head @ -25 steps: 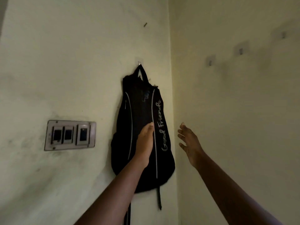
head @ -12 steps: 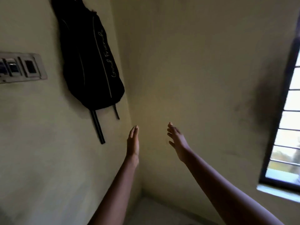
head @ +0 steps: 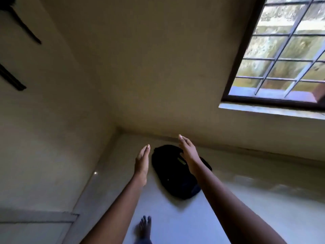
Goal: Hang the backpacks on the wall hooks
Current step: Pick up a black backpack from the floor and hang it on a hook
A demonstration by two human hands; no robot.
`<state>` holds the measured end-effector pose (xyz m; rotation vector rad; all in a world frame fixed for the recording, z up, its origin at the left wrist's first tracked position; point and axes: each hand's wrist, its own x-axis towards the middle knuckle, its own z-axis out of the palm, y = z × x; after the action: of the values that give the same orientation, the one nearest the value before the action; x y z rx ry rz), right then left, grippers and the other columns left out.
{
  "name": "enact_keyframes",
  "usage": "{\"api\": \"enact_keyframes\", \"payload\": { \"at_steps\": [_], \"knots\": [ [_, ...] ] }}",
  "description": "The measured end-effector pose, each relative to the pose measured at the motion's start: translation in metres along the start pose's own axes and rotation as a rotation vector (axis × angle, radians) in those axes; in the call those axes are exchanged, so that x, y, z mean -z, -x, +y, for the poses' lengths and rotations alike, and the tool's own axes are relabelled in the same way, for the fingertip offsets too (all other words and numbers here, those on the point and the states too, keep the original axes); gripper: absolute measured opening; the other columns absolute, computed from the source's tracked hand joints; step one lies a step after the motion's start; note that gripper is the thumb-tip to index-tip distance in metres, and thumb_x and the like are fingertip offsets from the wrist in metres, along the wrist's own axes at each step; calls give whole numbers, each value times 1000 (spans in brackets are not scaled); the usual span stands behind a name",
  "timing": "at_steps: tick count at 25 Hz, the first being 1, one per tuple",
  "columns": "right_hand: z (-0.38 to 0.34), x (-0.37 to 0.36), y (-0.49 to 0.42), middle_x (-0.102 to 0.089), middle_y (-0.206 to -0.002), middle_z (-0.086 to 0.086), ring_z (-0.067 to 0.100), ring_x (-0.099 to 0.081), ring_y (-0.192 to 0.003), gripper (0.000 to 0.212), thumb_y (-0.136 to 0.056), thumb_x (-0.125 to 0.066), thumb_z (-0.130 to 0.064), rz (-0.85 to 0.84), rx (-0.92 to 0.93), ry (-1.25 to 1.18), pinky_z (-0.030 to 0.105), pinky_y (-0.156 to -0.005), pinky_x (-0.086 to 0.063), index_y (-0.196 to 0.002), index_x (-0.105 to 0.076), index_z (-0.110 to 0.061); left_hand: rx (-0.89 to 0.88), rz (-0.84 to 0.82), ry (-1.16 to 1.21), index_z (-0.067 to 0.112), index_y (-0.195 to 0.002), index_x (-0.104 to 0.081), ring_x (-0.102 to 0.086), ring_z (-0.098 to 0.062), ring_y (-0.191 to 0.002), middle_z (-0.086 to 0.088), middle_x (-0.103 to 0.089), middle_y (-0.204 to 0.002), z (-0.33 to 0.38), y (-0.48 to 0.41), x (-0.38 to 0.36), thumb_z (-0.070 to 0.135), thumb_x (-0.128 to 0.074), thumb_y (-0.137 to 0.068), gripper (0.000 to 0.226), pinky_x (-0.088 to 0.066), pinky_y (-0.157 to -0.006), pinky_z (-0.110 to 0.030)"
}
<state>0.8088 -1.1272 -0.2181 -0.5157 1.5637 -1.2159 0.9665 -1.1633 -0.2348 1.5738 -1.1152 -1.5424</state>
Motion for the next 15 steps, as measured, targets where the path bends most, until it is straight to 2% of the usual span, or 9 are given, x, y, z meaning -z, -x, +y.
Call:
{"api": "enact_keyframes", "payload": {
  "at_steps": [2, 6, 9, 11, 13, 15],
  "knots": [
    [47, 14, -19, -57, -131, 1, 14, -51, -121, 47, -90, -52, -45, 48, -109, 33, 34, -107, -39, -129, -54, -19, 119, -31, -72, 9, -134, -45, -43, -22, -131, -10, -48, -141, -48, -18, -15, 31, -45, -94, 46, -30, -99, -24],
    [151, 13, -76, -62, -126, 4, 11, -55, -105, 41, -91, -53, -38, 120, -248, 191, 26, -94, -42, -126, -56, -16, 298, -28, -192, 4, -130, -48, -46, -26, -128, -12, -51, -137, -144, -87, -25, 22, -47, -94, 41, -33, -96, -25],
    [234, -10, -131, -57, -133, 8, 20, -54, -119, 47, -92, -53, -33, 108, -299, 376, 29, -100, -40, -135, -45, -14, 365, -23, -278, 5, -128, -50, -49, -27, -125, -12, -53, -135, -221, -160, -19, 24, -48, -93, 39, -36, -98, -29],
    [304, -28, -170, -50, -139, 11, 25, -47, -128, 53, -92, -52, -30, 47, -314, 575, 33, -102, -38, -139, -37, -13, 427, -23, -339, 9, -125, -52, -50, -26, -123, -11, -55, -134, -281, -209, -12, 29, -50, -92, 39, -36, -93, -28],
    [374, -41, -213, -40, -145, 11, 27, -39, -133, 57, -91, -51, -29, -84, -283, 786, 37, -105, -37, -142, -31, -13, 473, -44, -380, 13, -123, -54, -51, -25, -122, -9, -56, -131, -342, -254, -3, 33, -50, -91, 38, -35, -91, -28],
    [436, -51, -263, -27, -153, 9, 27, -25, -142, 64, -90, -52, -31, -171, -195, 1000, 41, -115, -27, -146, -25, -15, 497, -66, -425, 15, -122, -54, -51, -25, -120, -8, -57, -128, -400, -294, 2, 36, -50, -90, 38, -34, -88, -28]
  ]
}}
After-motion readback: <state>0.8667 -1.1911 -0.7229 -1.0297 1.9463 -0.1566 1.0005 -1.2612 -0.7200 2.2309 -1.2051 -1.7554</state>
